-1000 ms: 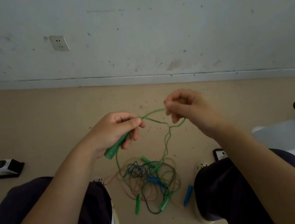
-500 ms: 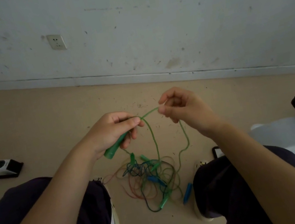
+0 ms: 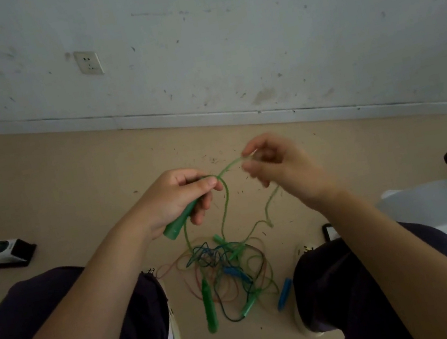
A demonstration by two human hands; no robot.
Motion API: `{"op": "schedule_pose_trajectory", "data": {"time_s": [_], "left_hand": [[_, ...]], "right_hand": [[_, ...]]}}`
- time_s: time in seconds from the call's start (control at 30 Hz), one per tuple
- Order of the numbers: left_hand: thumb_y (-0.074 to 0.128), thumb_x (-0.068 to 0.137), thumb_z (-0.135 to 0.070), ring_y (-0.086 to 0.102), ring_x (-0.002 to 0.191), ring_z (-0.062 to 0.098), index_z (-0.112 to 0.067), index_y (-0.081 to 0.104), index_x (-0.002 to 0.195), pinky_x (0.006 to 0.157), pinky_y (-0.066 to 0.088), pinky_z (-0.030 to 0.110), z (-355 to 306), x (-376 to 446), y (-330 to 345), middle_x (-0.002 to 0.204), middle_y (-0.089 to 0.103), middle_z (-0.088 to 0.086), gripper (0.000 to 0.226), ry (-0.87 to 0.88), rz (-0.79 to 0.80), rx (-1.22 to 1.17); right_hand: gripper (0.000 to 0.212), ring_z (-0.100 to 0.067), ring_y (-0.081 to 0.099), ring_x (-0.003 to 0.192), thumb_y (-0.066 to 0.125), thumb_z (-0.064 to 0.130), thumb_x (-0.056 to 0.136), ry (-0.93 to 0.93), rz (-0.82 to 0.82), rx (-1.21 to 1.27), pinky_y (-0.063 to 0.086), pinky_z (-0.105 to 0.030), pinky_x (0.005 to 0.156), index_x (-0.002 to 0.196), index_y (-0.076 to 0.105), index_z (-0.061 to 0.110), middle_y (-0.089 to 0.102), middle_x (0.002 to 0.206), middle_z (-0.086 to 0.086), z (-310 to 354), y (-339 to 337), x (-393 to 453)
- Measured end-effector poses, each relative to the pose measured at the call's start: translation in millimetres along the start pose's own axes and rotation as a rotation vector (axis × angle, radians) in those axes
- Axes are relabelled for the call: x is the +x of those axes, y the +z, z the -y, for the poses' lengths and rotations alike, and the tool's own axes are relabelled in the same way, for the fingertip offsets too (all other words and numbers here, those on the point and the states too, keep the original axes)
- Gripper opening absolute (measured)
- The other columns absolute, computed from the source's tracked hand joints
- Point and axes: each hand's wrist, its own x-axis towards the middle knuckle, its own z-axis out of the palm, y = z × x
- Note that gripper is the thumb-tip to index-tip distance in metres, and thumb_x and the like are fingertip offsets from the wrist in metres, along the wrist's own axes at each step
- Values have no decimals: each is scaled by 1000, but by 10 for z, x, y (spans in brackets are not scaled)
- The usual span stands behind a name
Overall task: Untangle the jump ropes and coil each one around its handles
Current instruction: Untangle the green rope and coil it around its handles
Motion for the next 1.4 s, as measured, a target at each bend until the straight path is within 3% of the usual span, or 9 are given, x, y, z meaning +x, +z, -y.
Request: {"op": "schedule_pose_trajectory", "data": {"time_s": [0.13,0.37,0.53,0.63,0.73,0.87,1.1,1.27,1.4], "left_hand": [[59,96,-15,54,47,18,-1,71,97,48,47,26,-20,-7,58,66,62,8,18,2,36,-11],[62,91,-19,57,49,17,-2,72,98,50,50,27,-18,-17,-37,67,62,8,20,-6,11,-35],[58,98,-13,57,49,19,-4,71,97,50,49,27,-17,-14,48,67,63,8,16,-17,40,-28],[57,99,-12,58,50,20,-4,70,97,51,50,27,-27,-18,88,68,64,8,15,-25,60,-18],[57,98,-11,59,53,18,-3,71,100,52,51,27,-30,-15,66,68,64,6,16,-39,53,-18],[58,98,-13,61,56,18,-5,72,98,57,52,28,-28,-17,11,70,64,6,16,-36,50,1],[59,98,-12,60,55,21,-2,69,103,57,53,30,-8,-15,84,68,64,6,16,-52,67,13],[66,93,-11,64,66,24,-12,69,111,65,55,35,-17,-13,50,76,66,4,19,-64,114,30],[67,90,-10,64,66,25,-14,67,117,65,55,35,-20,-30,38,77,66,4,27,-65,148,14]], "right_hand": [[9,-9,49,60,73,11,86,2,87,-97,40,-21,56,90,65,9,60,73,-14,-21,209,-25],[8,-15,46,56,66,10,91,-4,-331,88,42,-29,56,88,62,17,51,64,1,46,-79,-1],[15,-13,54,63,74,13,85,-1,45,-24,47,-24,57,97,66,11,62,74,-10,16,146,-56],[8,-7,54,62,72,9,86,3,81,-48,41,-16,55,89,66,14,66,77,-9,-18,278,-40],[11,-1,50,61,64,7,91,-6,-121,-126,41,-17,59,87,62,18,59,73,5,-6,192,7],[12,-12,50,57,56,7,95,28,-413,22,44,-25,56,89,58,17,56,71,-1,31,1,36],[5,-5,52,58,69,9,88,36,93,-94,45,-23,55,92,65,10,65,75,-1,2,218,-51],[4,-8,58,66,61,9,94,14,-80,-184,49,-21,63,91,61,13,62,80,-4,-17,172,-4],[16,-25,66,98,65,26,90,79,14,-18,52,-36,88,100,61,16,69,103,-13,-44,151,14]]}}
